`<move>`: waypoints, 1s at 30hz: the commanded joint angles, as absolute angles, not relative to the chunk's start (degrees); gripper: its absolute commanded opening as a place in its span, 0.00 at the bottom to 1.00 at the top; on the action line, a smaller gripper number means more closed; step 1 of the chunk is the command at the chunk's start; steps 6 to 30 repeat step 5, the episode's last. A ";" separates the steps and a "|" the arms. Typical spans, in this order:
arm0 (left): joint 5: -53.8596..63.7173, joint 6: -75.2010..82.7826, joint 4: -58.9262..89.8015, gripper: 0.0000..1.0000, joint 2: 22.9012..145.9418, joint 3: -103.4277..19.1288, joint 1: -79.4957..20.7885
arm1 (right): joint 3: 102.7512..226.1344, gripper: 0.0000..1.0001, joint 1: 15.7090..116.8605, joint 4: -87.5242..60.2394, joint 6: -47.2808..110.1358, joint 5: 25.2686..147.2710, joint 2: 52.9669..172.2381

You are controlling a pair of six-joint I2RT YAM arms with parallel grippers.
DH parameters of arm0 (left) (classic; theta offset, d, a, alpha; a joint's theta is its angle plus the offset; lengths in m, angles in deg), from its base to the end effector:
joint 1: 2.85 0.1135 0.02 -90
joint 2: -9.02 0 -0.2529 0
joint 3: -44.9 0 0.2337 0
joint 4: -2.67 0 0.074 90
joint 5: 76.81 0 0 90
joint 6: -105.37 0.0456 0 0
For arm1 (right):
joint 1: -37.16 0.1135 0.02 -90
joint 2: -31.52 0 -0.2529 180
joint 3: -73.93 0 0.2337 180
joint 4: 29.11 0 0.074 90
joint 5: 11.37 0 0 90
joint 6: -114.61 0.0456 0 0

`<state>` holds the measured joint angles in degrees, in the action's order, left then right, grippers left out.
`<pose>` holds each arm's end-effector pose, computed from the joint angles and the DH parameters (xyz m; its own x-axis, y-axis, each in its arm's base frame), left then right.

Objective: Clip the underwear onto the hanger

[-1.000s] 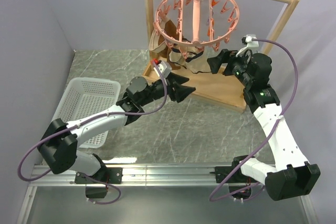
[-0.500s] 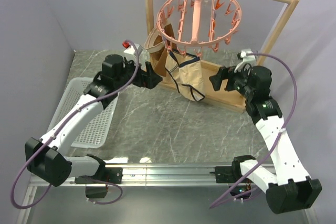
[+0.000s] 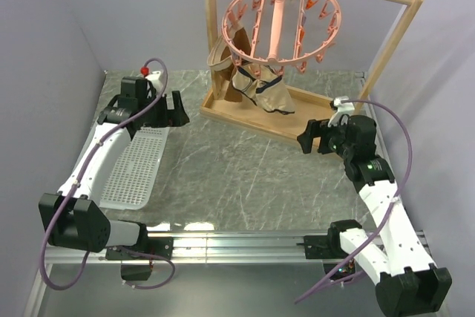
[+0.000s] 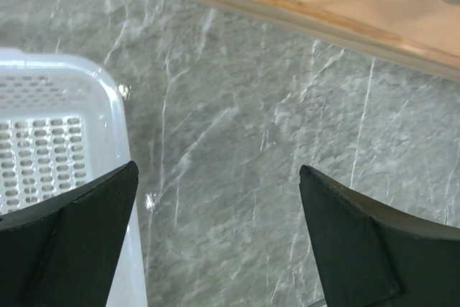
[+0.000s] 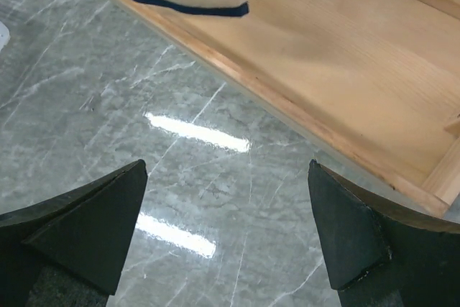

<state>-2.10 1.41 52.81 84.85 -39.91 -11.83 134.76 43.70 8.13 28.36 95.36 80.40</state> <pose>0.2725 -0.0552 0.3175 -0.7145 -0.1227 -0.6888 0.1796 0.9193 -0.3501 0.1860 0.0345 0.3021 -0.4476 0.0117 -0.8942 -0.3391 0.9230 0.1818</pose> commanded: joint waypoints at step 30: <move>-3.33 2.62 53.57 1.00 80.74 -38.00 -10.24 | 133.19 1.00 43.40 8.00 29.44 94.19 73.89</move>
